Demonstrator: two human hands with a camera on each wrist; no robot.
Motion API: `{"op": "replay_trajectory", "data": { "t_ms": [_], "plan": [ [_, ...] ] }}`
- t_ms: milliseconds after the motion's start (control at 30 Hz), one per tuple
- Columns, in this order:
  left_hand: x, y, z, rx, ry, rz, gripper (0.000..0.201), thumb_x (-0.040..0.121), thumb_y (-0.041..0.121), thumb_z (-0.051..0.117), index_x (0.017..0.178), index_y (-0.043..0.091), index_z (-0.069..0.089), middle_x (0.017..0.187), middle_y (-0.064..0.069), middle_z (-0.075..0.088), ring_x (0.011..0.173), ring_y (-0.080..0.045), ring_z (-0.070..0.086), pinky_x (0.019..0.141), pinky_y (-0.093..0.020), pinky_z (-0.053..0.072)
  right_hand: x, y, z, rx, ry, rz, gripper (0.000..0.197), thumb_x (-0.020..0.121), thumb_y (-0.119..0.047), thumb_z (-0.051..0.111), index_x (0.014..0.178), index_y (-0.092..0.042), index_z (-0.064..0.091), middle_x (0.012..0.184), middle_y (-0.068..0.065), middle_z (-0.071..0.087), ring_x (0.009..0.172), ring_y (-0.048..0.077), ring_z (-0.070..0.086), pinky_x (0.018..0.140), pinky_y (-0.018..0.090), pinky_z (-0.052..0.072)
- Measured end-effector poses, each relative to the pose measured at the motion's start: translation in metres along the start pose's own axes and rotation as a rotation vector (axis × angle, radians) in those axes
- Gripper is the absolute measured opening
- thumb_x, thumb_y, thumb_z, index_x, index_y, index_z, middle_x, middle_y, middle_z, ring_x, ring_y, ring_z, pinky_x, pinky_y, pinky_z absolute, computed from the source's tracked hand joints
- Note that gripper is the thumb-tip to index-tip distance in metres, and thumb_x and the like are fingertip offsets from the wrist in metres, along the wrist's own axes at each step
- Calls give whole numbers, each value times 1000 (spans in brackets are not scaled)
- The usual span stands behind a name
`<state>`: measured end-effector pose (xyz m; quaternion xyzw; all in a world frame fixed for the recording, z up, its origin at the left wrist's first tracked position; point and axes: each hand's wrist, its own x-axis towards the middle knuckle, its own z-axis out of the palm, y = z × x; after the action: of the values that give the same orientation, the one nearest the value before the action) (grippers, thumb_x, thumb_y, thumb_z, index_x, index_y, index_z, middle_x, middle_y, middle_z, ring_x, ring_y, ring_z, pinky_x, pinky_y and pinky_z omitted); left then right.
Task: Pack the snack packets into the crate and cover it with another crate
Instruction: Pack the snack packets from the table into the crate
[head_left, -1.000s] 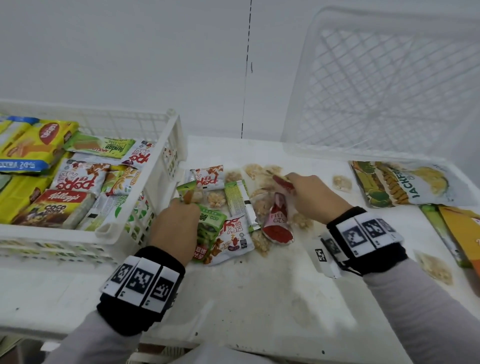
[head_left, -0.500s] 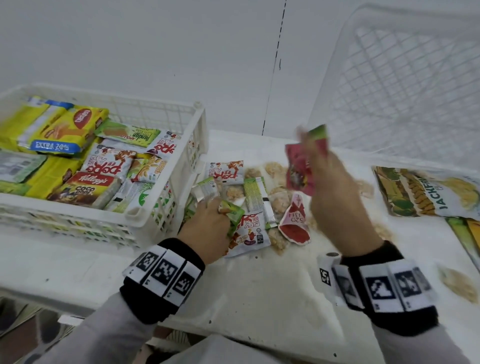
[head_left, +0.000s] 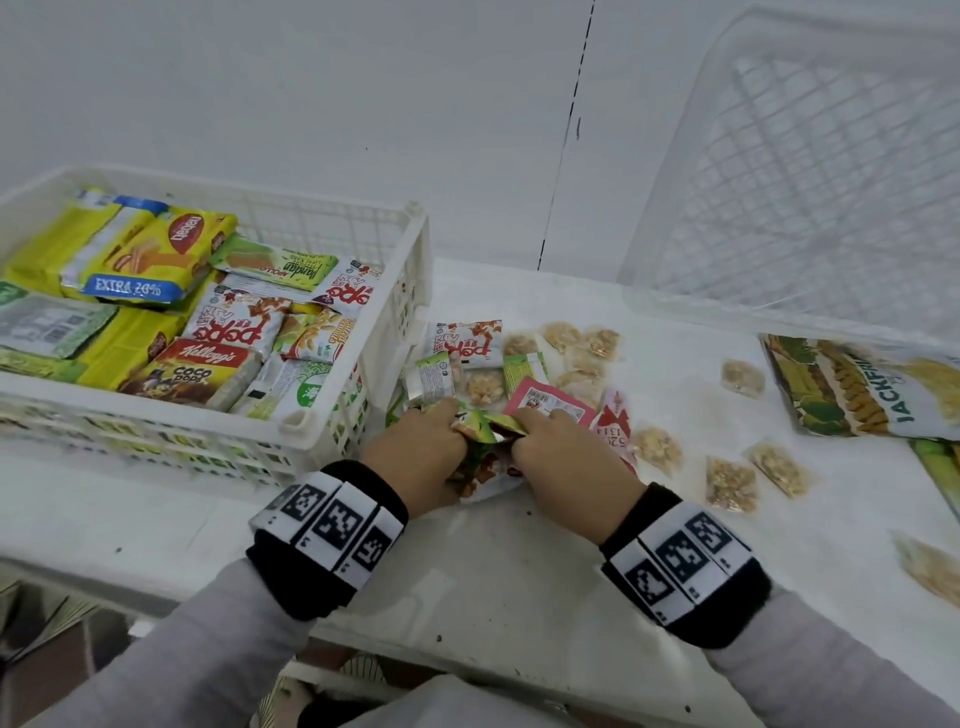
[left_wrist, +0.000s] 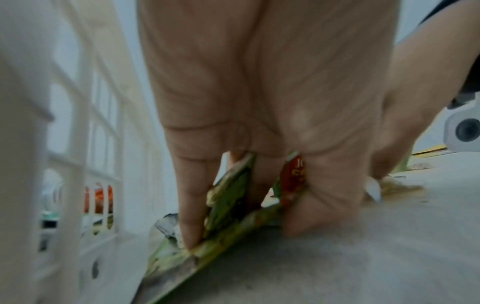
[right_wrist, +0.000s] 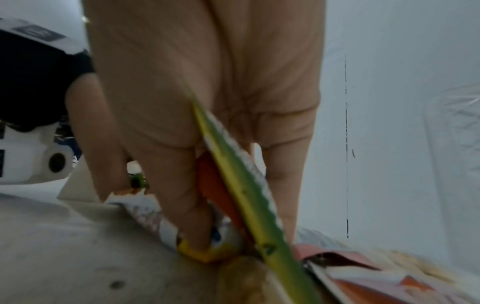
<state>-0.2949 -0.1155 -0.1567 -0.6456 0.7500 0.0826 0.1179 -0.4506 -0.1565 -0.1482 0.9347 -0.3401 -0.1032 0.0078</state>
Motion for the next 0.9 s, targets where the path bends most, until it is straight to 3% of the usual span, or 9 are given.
{"op": "replay_trajectory", "data": {
  "t_ms": [133, 267, 367, 433, 533, 633, 733, 833, 900],
  "plan": [
    [-1, 3, 1, 46, 62, -51, 31, 92, 8, 46, 121, 9, 54, 131, -11, 36, 102, -32, 54, 87, -39, 49, 6, 4, -3, 99, 41, 46, 26, 87, 2, 44, 101, -7, 64, 107, 9, 55, 89, 27, 56, 75, 36, 52],
    [-6, 0, -2, -34, 175, -140, 30, 89, -2, 44, 115, 6, 55, 124, -11, 41, 98, -30, 56, 81, -35, 50, -2, 14, -17, 258, 134, 165, 24, 84, 0, 45, 96, -5, 65, 92, 5, 54, 80, 23, 55, 66, 29, 47],
    [-14, -8, -9, -193, 306, -190, 24, 88, -3, 41, 105, 6, 55, 112, -10, 48, 91, -27, 56, 73, -29, 42, -13, 24, -32, 406, 295, 257, 24, 85, -1, 47, 93, -5, 69, 85, 5, 56, 69, 21, 48, 62, 26, 39],
    [-18, -10, -16, -286, 416, -162, 18, 89, -1, 41, 97, 8, 55, 96, -6, 50, 80, -23, 50, 65, -24, 32, -19, 30, -42, 470, 396, 289, 24, 84, -1, 51, 91, -6, 73, 82, 8, 64, 69, 24, 53, 61, 27, 37],
    [-25, -6, -33, -389, 577, -81, 16, 91, 1, 46, 79, 12, 47, 71, 5, 32, 65, -15, 35, 54, -23, 19, -28, 33, -59, 598, 525, 332, 23, 80, 2, 59, 83, -12, 77, 75, 5, 68, 59, 4, 54, 55, 11, 37],
    [-29, -7, -50, -476, 649, -66, 22, 91, 2, 47, 73, 13, 40, 75, -1, 38, 68, -19, 38, 56, -25, 19, -34, 33, -73, 679, 603, 393, 26, 81, 3, 59, 84, -16, 76, 70, 1, 67, 57, -6, 53, 51, 7, 37],
    [-38, -17, -65, -567, 663, -34, 38, 93, 9, 46, 63, 23, 28, 70, 4, 34, 64, -15, 36, 56, -27, 18, -37, 29, -89, 722, 694, 431, 37, 85, 0, 58, 80, -35, 71, 70, -4, 69, 59, 4, 58, 54, 16, 43],
    [-56, -35, -81, -635, 685, 28, 38, 95, 17, 45, 61, 24, 30, 64, 5, 38, 59, -9, 37, 54, -27, 24, -34, 15, -109, 782, 762, 436, 44, 87, -3, 57, 79, -45, 68, 76, -3, 73, 74, 25, 68, 67, 48, 56],
    [-68, -53, -91, -693, 693, 61, 34, 95, 18, 47, 62, 20, 36, 62, 5, 39, 57, -8, 38, 53, -20, 31, -27, 3, -121, 819, 783, 447, 45, 88, -6, 57, 79, -47, 70, 77, -6, 74, 80, 27, 70, 69, 55, 55]
  ]
}}
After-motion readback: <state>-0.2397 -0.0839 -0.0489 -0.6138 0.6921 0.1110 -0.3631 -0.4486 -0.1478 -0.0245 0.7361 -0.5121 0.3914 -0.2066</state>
